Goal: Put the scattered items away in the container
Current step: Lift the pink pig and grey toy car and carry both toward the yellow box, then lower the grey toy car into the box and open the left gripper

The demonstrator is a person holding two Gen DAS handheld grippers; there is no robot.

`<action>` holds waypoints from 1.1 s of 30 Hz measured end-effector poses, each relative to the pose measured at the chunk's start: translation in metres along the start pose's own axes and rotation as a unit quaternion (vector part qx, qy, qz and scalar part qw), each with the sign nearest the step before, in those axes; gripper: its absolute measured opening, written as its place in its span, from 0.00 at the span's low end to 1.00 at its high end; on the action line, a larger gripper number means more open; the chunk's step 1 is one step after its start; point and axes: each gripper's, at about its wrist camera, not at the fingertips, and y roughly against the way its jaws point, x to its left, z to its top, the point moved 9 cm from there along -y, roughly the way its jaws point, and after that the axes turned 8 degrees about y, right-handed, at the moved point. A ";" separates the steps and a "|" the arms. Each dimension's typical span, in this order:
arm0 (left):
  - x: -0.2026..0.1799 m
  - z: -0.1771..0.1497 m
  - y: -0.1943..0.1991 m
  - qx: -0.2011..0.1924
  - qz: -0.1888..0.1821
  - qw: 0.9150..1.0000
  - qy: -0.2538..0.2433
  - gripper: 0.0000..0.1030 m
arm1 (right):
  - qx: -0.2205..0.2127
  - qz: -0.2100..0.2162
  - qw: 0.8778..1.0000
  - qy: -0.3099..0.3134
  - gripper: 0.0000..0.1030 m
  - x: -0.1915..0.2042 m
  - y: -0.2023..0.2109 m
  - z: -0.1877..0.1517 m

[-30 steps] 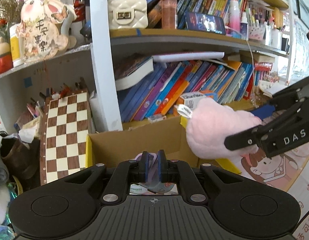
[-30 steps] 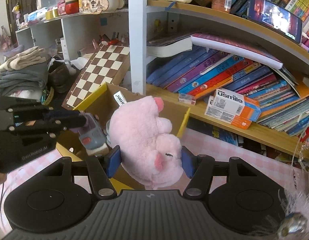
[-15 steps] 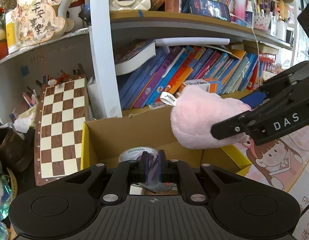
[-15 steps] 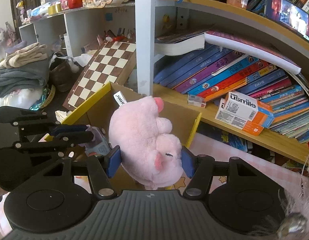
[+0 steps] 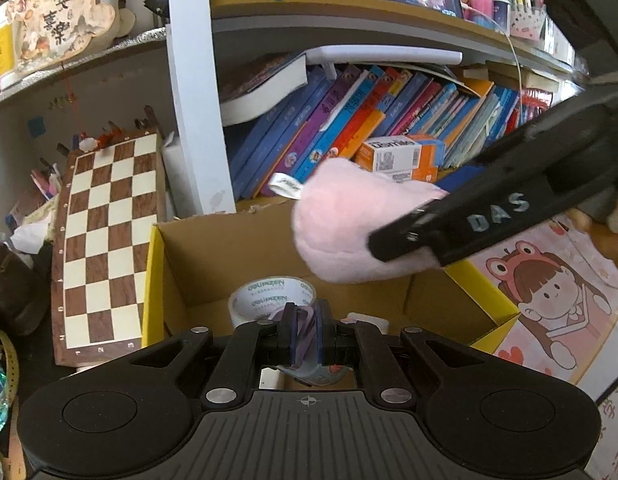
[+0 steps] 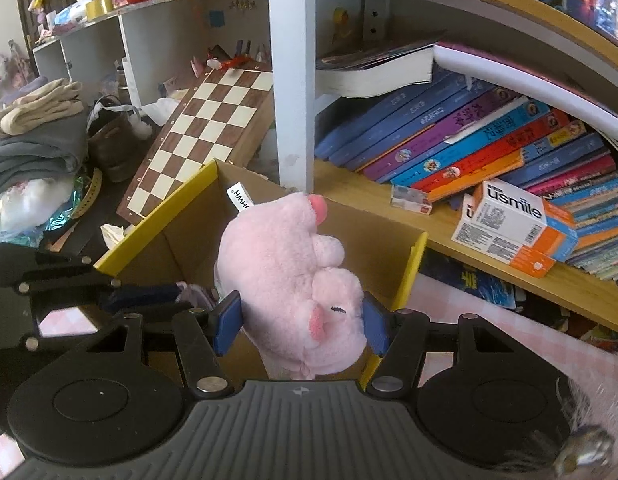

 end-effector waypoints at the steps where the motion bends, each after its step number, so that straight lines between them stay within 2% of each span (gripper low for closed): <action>1: 0.000 -0.001 -0.001 0.001 -0.001 1.000 0.000 0.08 | 0.001 0.000 1.000 0.002 0.57 0.001 -0.003 0.001; 26: 0.001 -0.011 -0.015 0.022 -0.002 1.000 -0.002 0.08 | 0.025 -0.005 1.000 0.010 0.57 -0.005 -0.043 0.010; 32: -0.001 -0.007 -0.012 0.014 -0.004 1.000 -0.004 0.09 | 0.030 -0.004 1.000 0.009 0.57 -0.006 -0.049 0.009; 33: -0.001 -0.007 -0.012 0.013 -0.005 1.000 -0.005 0.12 | 0.031 -0.004 0.999 0.009 0.57 -0.006 -0.050 0.008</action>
